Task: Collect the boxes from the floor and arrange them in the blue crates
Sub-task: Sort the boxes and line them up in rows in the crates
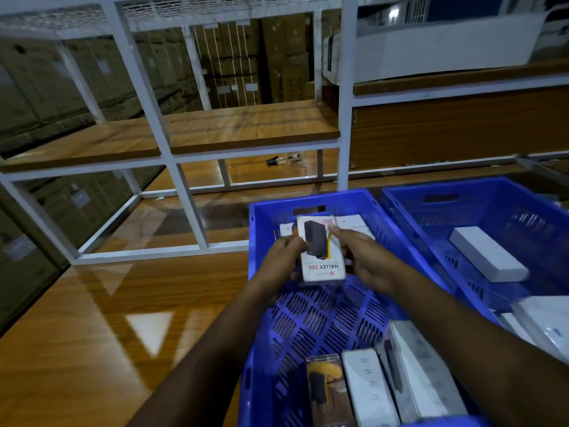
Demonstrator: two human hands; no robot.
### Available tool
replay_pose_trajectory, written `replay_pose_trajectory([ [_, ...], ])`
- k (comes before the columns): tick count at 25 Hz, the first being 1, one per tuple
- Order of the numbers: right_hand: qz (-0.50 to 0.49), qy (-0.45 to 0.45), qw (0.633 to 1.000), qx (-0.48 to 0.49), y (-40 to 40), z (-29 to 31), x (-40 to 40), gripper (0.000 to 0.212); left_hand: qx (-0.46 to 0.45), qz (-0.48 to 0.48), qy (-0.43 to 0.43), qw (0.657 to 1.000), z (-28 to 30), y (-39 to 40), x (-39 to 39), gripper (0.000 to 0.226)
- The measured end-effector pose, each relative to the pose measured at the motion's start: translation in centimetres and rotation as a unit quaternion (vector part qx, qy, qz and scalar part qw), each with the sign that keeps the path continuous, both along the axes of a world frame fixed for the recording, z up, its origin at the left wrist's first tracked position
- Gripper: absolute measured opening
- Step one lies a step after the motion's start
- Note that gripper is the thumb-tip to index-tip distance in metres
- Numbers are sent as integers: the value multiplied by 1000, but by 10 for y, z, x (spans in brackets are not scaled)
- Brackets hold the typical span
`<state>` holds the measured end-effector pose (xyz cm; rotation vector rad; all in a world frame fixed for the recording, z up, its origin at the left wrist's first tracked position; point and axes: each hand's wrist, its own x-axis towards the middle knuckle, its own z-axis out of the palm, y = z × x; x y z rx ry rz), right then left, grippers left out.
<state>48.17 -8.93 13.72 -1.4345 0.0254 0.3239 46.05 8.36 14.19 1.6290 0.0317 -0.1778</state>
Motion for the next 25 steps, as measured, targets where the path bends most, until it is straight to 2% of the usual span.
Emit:
replay_pose_trajectory([
  [3,-9,14,1000,23,7,-2,-3,36,-57,-3,76,995,-1,0,-1,34],
  [5,-22,1,999,49,8,1,-4,36,-91,36,106,990,-1,1,2,32],
  [7,-39,-1,997,74,7,3,-5,31,-77,74,91,990,-5,2,8,27],
  [10,-57,-20,996,61,8,3,-7,24,-18,80,44,996,-12,5,15,28],
  [12,-48,-23,997,56,8,2,-8,22,6,77,41,996,-13,6,15,36],
  [17,-33,-10,996,82,10,9,-13,38,-18,-10,2,1000,-5,8,3,61],
  [19,-38,8,996,86,7,13,-13,46,37,2,-25,999,-5,6,-2,72],
  [21,-36,29,997,68,0,17,-11,52,147,6,-119,982,-10,6,-3,83],
  [23,-3,20,1000,3,-6,17,-10,44,264,-7,-238,935,-17,8,1,86],
  [25,35,7,996,-80,-9,12,-11,38,344,-30,-295,891,-21,8,1,87],
])
